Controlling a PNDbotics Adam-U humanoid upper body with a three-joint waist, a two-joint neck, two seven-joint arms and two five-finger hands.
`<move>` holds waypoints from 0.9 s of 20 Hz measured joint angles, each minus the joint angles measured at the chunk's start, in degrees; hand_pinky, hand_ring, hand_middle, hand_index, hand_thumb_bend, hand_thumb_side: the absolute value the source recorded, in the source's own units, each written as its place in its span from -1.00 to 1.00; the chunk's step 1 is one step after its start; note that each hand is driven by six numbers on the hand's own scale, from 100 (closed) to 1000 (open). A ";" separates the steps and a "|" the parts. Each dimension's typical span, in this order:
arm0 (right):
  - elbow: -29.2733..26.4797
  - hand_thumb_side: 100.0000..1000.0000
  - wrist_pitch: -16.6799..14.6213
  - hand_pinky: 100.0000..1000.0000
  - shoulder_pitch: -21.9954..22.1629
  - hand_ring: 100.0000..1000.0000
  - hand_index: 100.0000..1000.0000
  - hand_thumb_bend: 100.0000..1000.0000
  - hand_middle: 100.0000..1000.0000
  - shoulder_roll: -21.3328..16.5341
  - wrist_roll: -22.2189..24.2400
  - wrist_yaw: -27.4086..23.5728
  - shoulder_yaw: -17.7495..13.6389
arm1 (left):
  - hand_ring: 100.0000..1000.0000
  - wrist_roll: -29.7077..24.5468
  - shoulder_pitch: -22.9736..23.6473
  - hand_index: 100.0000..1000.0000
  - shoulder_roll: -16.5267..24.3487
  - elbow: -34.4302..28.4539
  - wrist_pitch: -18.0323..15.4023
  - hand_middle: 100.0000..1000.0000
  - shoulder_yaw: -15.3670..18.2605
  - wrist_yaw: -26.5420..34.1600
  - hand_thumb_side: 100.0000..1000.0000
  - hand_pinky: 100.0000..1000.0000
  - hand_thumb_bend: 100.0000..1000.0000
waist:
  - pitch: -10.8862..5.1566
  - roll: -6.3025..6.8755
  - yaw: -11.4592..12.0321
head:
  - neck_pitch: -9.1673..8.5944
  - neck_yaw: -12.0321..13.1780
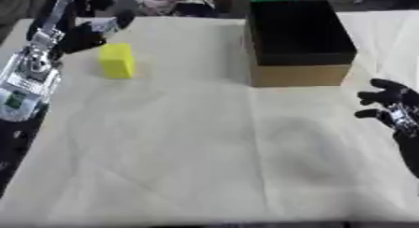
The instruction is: Pick up objects on the table and place them in the box.
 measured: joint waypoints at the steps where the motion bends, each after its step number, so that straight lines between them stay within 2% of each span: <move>1: 0.00 0.12 0.02 0.20 0.01 0.61 0.62 -1.00 0.03 0.00 0.02 0.00 0.00 | 0.41 -0.61 -0.70 0.57 0.78 1.05 -0.21 0.45 -0.27 -1.90 -0.24 0.49 0.46 | -0.02 0.01 -0.04 | 0.00 0.00; 7: 0.03 0.13 0.07 0.20 0.30 0.61 0.62 -1.00 0.03 -0.01 0.19 0.00 0.11 | 0.44 -4.39 -4.88 0.59 3.46 8.23 -2.66 0.48 -1.92 -13.68 -0.29 0.50 0.56 | -0.33 0.37 -0.56 | -0.01 -0.03; 10: 0.05 0.13 0.01 0.20 0.45 0.61 0.62 -1.00 0.03 -0.01 0.28 0.00 0.33 | 0.46 -6.06 -6.79 0.60 3.49 12.03 -4.04 0.50 -2.32 -18.70 -0.30 0.50 0.61 | -0.37 0.37 -0.75 | -0.01 -0.05; 14: 0.15 0.13 -0.05 0.20 0.48 0.61 0.62 -1.00 0.03 -0.01 0.38 0.00 0.36 | 0.48 -8.15 -9.77 0.60 3.43 17.39 -5.72 0.52 -2.38 -24.72 -0.32 0.50 0.78 | -0.73 0.43 -1.06 | -0.01 -0.05; 18: 0.32 0.14 0.05 0.20 0.50 0.61 0.62 -1.00 0.03 -0.01 0.52 0.00 0.40 | 0.48 -9.92 -12.31 0.60 2.70 22.85 -7.59 0.53 -2.35 -30.71 -0.30 0.50 0.76 | -0.81 0.42 -1.41 | -0.01 -0.06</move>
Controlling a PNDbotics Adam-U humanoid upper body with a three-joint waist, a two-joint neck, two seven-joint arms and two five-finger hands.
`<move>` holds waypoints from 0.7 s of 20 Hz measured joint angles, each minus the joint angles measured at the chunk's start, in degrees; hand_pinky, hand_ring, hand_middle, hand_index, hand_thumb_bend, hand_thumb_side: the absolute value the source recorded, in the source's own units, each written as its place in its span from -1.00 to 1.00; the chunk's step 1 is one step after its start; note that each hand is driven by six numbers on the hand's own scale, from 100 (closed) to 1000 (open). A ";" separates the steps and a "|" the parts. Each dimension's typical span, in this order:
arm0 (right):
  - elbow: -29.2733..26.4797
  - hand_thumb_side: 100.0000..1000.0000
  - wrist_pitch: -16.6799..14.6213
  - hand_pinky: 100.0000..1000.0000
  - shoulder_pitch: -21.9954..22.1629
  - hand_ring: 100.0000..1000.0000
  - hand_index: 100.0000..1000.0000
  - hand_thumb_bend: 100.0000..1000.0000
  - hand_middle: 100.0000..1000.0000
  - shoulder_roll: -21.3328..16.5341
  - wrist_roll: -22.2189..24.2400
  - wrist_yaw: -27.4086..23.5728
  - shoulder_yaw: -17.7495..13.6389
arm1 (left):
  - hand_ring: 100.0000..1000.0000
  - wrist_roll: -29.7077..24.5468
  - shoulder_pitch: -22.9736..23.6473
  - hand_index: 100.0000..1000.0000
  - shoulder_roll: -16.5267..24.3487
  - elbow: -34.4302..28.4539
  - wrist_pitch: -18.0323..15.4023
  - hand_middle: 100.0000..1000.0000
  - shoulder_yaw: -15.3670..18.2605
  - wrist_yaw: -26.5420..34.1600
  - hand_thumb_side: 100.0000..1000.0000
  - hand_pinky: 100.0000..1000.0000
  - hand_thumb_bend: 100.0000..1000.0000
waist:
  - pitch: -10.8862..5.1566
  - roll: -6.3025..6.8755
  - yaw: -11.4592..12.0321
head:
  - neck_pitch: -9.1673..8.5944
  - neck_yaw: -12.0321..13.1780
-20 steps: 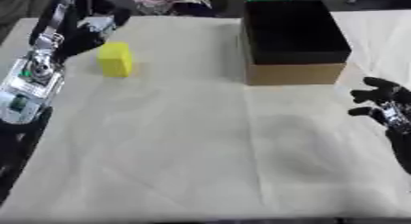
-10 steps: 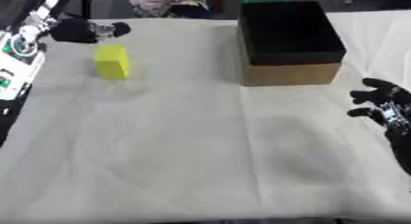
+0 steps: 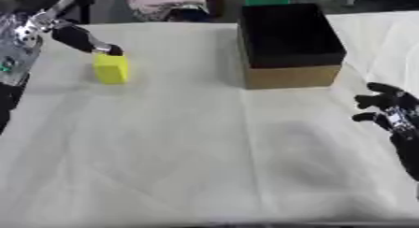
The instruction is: Pick up objects on the table and place them in the box.
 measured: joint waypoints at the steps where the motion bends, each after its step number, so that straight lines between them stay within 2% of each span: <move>1: 0.02 0.14 0.04 0.20 0.03 0.61 0.62 -1.00 0.03 0.00 0.04 0.00 0.01 | 0.48 -0.34 -0.66 0.61 -0.36 1.31 -0.47 0.53 0.02 -1.38 -0.37 0.50 0.74 | -0.05 0.01 -0.05 | 0.00 0.00; 4: 0.04 0.14 0.08 0.20 0.12 0.61 0.62 -1.00 0.03 0.00 0.11 0.00 0.18 | 0.48 -1.17 -1.98 0.61 -1.31 5.07 -1.80 0.53 0.13 -5.09 -0.32 0.50 0.75 | -0.16 0.00 -0.25 | 0.00 0.00; 14: 0.07 0.16 0.11 0.20 0.28 0.61 0.62 -1.00 0.03 0.00 0.16 -0.01 0.32 | 0.46 -1.04 -4.05 0.59 -3.59 12.49 -3.99 0.50 1.22 -12.65 -0.45 0.47 0.70 | -0.17 0.02 -0.71 | 0.00 0.07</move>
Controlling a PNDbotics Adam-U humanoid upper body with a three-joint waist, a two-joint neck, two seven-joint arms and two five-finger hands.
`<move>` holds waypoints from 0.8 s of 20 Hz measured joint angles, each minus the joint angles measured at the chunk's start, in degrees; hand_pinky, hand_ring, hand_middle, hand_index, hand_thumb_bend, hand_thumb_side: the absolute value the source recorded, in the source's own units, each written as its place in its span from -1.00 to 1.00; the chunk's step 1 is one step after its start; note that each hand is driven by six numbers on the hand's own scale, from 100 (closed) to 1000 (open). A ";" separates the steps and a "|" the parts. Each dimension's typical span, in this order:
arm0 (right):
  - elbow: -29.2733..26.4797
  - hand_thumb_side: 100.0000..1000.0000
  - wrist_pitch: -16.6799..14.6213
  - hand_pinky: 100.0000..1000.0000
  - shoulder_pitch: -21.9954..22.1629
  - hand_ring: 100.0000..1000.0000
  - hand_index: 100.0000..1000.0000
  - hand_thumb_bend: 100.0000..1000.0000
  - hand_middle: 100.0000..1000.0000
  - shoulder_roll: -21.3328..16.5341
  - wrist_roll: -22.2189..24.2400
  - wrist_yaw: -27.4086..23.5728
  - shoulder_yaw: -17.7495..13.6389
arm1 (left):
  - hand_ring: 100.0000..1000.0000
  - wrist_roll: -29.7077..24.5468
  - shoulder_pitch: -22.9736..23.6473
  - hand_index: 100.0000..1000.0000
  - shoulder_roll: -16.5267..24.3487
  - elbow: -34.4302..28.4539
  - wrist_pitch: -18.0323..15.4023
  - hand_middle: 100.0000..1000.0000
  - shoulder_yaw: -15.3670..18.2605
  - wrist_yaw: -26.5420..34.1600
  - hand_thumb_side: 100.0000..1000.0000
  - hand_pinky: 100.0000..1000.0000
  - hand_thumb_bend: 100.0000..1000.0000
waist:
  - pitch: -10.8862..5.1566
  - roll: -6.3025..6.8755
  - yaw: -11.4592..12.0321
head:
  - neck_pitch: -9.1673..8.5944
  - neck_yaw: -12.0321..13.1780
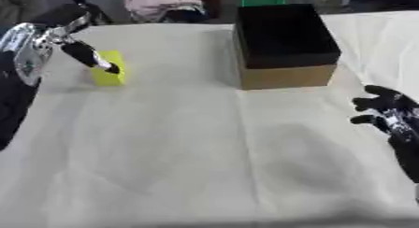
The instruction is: Pick up objects on the table and place them in the box.
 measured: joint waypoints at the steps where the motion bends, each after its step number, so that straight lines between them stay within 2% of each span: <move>1: 0.00 0.16 0.01 0.20 0.00 0.61 0.62 -1.00 0.03 0.00 0.01 0.00 0.00 | 0.46 0.05 -0.02 0.58 -0.10 0.42 -0.05 0.49 0.14 -0.50 -0.47 0.47 0.69 | 0.00 0.00 -0.06 | 0.00 0.00; 5: 0.11 0.16 0.03 0.20 0.00 0.61 0.62 -1.00 0.03 0.00 0.07 0.00 0.01 | 0.44 0.25 -0.07 0.57 -0.32 1.98 -0.05 0.47 0.61 -2.14 -0.58 0.46 0.66 | 0.06 0.02 -0.31 | 0.00 0.03; 8: 0.19 0.17 0.02 0.20 0.00 0.61 0.62 -1.00 0.03 0.00 0.12 0.00 0.02 | 0.43 0.56 -0.07 0.55 -0.35 3.08 0.21 0.44 0.92 -3.06 -0.78 0.46 0.65 | 0.26 0.04 -0.41 | 0.00 0.07; 16: 0.29 0.18 -0.08 0.20 0.00 0.61 0.62 -1.00 0.02 0.00 0.34 0.00 0.23 | 0.38 2.51 -0.06 0.52 -0.89 5.08 0.97 0.40 1.43 -4.67 -0.86 0.43 0.51 | 0.37 0.01 -0.52 | -0.01 0.10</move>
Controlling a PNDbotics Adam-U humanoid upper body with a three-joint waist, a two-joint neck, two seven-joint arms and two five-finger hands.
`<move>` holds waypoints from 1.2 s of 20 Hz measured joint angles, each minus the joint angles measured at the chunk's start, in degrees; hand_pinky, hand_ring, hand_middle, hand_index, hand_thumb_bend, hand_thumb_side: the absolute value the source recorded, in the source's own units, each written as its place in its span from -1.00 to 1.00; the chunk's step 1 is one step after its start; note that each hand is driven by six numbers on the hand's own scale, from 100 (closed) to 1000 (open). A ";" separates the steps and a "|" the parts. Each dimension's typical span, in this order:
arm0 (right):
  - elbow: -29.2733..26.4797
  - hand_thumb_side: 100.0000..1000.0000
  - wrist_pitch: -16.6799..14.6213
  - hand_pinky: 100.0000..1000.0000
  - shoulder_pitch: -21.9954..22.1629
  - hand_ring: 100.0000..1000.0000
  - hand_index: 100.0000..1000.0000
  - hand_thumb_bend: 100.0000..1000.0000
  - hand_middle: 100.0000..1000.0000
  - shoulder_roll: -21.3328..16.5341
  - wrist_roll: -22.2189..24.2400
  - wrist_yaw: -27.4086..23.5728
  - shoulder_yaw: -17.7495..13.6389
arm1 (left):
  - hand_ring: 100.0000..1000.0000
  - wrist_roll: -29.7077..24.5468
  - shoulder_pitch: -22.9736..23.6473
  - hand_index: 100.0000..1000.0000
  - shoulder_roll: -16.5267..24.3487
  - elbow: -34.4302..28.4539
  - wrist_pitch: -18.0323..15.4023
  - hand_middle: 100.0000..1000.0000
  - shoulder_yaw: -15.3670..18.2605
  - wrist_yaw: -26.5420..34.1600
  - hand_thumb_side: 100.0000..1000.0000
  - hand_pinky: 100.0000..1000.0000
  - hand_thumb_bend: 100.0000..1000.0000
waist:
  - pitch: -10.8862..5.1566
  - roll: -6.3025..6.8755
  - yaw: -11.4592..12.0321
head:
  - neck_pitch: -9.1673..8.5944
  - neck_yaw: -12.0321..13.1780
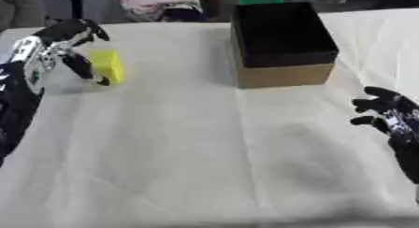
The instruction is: Pick up objects on the table and place them in the box.
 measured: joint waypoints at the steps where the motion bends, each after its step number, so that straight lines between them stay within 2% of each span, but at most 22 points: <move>1: 0.00 0.18 0.02 0.20 -0.01 0.61 0.62 -1.00 0.02 0.00 0.04 0.00 0.09 | 0.38 0.32 0.00 0.52 -0.15 0.23 0.12 0.39 0.09 -0.04 -0.86 0.43 0.50 | 0.02 -0.01 -0.01 | 0.00 0.01; 9: 0.01 0.18 0.04 0.20 -0.16 0.61 0.62 -1.00 0.02 0.00 0.13 0.00 0.12 | 0.31 2.33 0.14 0.45 -0.99 1.97 1.43 0.29 0.39 -1.09 -0.88 0.39 0.41 | 0.34 -0.11 -0.41 | -0.03 0.21; 16: 0.01 0.19 -0.09 0.20 -0.31 0.61 0.62 -1.00 0.02 0.01 0.29 0.00 0.13 | -0.05 2.35 0.00 0.14 -1.35 2.36 2.67 -0.16 0.74 -2.11 -0.88 0.25 0.35 | 0.37 -0.30 -0.44 | -0.03 0.23; 17: 0.01 0.19 -0.11 0.20 -0.32 0.61 0.62 -1.00 0.02 0.01 0.32 0.00 0.13 | -0.13 2.55 -0.08 0.05 -1.37 2.34 2.93 -0.28 0.79 -2.29 -0.89 0.21 0.31 | 0.37 -0.38 -0.44 | -0.03 0.23; 21: 0.01 0.19 -0.07 0.21 -0.32 0.62 0.62 -1.00 0.02 0.01 0.43 0.00 0.13 | -0.32 4.56 -0.08 -0.14 -1.67 2.14 4.11 -0.61 0.94 -2.26 -0.95 0.14 0.14 | 0.37 -0.52 -0.35 | -0.03 0.24; 24: 0.01 0.19 -0.06 0.21 -0.33 0.62 0.62 -1.00 0.02 0.02 0.46 0.00 0.14 | -0.36 6.44 -0.16 -0.17 -2.06 1.30 4.60 -0.68 0.94 -0.60 -1.00 0.12 0.04 | 0.36 -0.68 -0.31 | -0.03 0.26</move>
